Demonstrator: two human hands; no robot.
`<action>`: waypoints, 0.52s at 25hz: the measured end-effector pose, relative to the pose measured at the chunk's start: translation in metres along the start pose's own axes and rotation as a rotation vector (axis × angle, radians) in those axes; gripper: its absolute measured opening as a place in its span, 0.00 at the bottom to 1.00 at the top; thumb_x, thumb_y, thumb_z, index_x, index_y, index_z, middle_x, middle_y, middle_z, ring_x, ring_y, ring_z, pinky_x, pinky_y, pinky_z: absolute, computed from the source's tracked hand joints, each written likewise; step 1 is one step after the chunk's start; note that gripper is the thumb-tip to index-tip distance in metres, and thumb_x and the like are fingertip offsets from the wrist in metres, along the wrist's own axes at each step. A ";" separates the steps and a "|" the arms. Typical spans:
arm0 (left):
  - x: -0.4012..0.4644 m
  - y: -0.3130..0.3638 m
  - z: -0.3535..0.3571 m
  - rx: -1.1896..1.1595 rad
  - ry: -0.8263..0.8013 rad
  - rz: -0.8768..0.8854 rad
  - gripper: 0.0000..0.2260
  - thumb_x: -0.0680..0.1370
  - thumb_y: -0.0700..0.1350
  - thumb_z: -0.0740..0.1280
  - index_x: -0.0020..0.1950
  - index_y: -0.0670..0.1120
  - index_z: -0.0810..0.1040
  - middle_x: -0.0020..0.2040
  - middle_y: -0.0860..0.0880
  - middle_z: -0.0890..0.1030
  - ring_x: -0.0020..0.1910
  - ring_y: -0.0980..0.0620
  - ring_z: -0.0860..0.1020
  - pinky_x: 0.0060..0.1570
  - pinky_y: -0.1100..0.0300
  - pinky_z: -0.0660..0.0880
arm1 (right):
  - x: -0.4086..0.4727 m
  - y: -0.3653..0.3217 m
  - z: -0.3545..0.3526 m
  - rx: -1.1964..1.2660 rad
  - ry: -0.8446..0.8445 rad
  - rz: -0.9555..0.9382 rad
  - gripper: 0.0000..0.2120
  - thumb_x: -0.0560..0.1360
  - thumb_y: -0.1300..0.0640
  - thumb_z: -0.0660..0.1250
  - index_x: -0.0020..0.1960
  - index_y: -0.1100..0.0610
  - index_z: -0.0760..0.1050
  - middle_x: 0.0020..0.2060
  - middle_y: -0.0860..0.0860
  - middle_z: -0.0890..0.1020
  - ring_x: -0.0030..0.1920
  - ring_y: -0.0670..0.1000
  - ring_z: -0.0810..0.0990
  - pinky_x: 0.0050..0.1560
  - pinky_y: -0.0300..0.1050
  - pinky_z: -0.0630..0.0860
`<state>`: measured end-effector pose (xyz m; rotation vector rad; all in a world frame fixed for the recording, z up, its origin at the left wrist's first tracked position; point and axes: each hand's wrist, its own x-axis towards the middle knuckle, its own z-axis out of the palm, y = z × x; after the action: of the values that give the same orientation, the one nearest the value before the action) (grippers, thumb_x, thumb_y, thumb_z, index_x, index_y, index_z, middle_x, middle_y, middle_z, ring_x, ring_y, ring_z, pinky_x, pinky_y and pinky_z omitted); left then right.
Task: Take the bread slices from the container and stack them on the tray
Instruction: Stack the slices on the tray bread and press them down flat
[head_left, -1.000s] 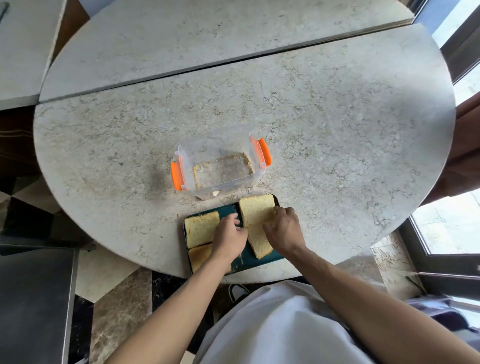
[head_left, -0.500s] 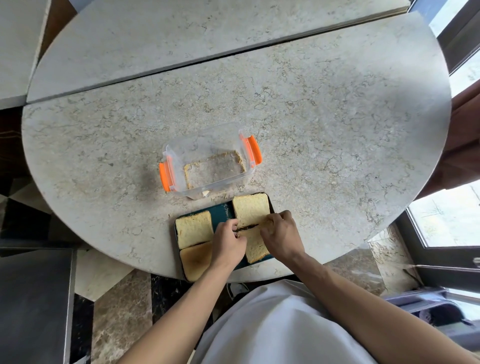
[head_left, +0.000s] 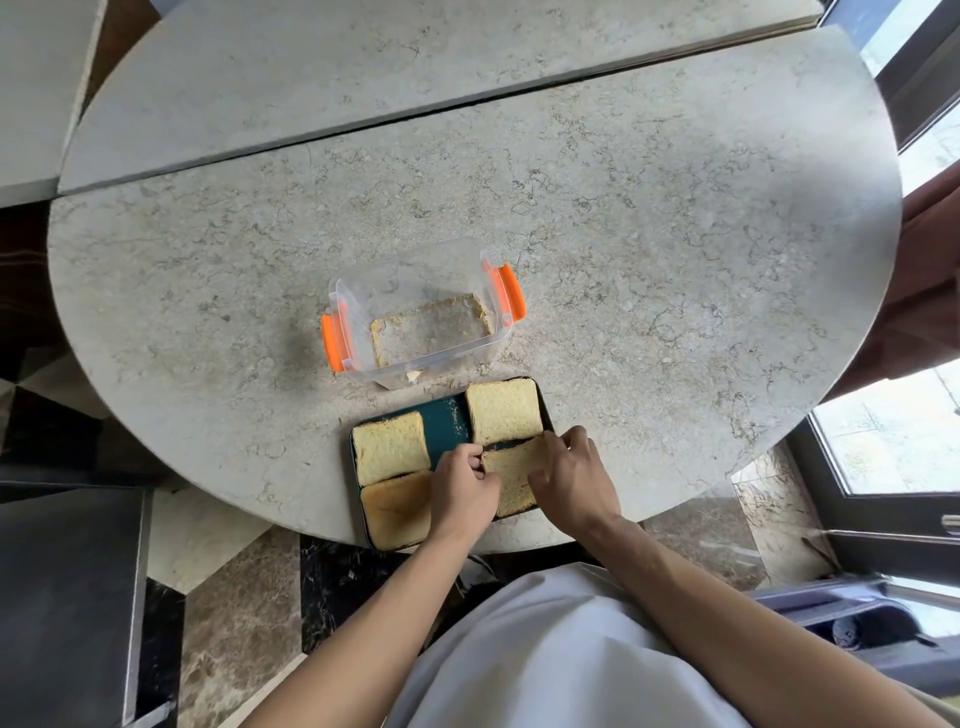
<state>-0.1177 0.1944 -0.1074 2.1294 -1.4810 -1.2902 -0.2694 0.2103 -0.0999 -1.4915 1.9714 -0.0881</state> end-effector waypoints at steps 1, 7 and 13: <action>0.000 -0.001 0.000 0.006 0.001 -0.005 0.18 0.76 0.39 0.68 0.66 0.45 0.76 0.58 0.48 0.77 0.49 0.52 0.78 0.52 0.58 0.76 | -0.001 0.000 0.000 -0.009 0.002 -0.007 0.18 0.74 0.55 0.60 0.62 0.60 0.72 0.53 0.60 0.73 0.54 0.62 0.73 0.54 0.53 0.73; 0.006 0.004 -0.003 0.008 0.022 -0.044 0.21 0.77 0.41 0.68 0.71 0.44 0.73 0.62 0.47 0.76 0.51 0.52 0.79 0.55 0.54 0.77 | 0.004 -0.001 -0.003 0.022 0.015 -0.015 0.23 0.74 0.55 0.61 0.67 0.60 0.71 0.56 0.60 0.75 0.56 0.62 0.75 0.56 0.54 0.75; 0.020 0.021 -0.005 0.051 -0.010 -0.029 0.20 0.76 0.40 0.67 0.68 0.45 0.74 0.60 0.47 0.76 0.56 0.48 0.77 0.58 0.52 0.75 | 0.023 -0.015 -0.010 0.139 -0.014 0.069 0.24 0.75 0.53 0.59 0.69 0.60 0.70 0.58 0.59 0.74 0.58 0.61 0.76 0.56 0.55 0.76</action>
<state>-0.1254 0.1665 -0.1024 2.1871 -1.5074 -1.2885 -0.2652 0.1816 -0.0957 -1.3313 1.9620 -0.1806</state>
